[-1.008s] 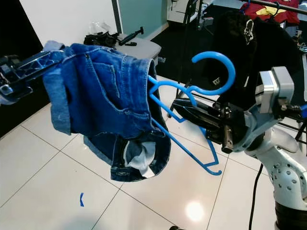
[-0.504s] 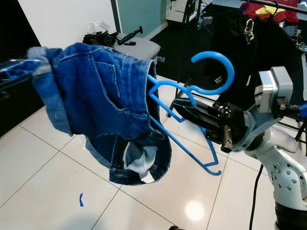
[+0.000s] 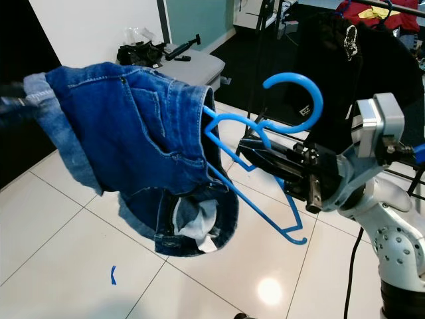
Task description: Hang hanger
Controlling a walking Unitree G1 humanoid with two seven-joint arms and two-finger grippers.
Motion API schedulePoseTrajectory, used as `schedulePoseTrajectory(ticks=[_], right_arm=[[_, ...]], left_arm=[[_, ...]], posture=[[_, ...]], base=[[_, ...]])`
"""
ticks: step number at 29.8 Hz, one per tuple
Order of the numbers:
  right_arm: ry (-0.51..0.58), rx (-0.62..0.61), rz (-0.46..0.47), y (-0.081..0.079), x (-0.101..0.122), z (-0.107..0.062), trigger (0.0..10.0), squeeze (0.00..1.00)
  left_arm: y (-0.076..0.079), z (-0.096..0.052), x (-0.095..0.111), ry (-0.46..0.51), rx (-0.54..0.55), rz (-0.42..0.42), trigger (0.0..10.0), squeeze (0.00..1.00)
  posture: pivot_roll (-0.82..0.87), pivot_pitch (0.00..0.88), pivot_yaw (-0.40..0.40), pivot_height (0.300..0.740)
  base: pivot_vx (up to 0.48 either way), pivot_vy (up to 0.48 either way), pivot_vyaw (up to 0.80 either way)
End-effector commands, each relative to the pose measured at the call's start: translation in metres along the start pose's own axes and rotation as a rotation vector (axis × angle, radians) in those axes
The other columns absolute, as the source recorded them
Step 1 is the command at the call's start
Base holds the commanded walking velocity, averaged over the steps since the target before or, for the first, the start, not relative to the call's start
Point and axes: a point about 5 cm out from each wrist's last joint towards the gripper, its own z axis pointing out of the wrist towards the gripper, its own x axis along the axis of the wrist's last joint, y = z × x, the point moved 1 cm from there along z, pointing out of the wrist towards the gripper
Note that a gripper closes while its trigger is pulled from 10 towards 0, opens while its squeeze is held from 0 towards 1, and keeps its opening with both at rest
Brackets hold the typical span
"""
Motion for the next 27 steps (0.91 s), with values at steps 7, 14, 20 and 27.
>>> schedulePoseTrajectory(ticks=[7, 14, 20, 27], right_arm=[[0.033, 0.036, -0.009, -0.004, 0.006, 0.003, 10.0, 0.00], [0.023, 0.039, -0.008, -0.003, 0.006, 0.001, 10.0, 0.00], [0.016, 0.044, -0.001, -0.004, 0.004, 0.001, 10.0, 0.00], [0.013, 0.056, 0.013, -0.005, 0.000, 0.004, 10.0, 0.00]], left_arm=[[0.004, 0.001, 0.003, -0.032, -0.024, 0.032, 10.0, 1.00], [-0.026, -0.041, 0.039, -0.234, 0.358, 0.352, 10.0, 1.00], [-0.018, -0.031, 0.088, -0.054, 0.374, 0.567, 10.0, 0.00], [0.004, 0.014, 0.107, 0.137, 0.173, 0.664, 10.0, 0.00]], posture=[[0.12, 0.135, 0.017, 0.740], [0.11, 0.129, 0.015, 0.740], [0.12, 0.125, 0.013, 0.740], [0.11, 0.124, 0.011, 0.740]], base=[[0.000, 0.000, 0.00], [0.000, 0.000, 0.00], [0.000, 0.000, 0.00], [0.000, 0.000, 0.00]])
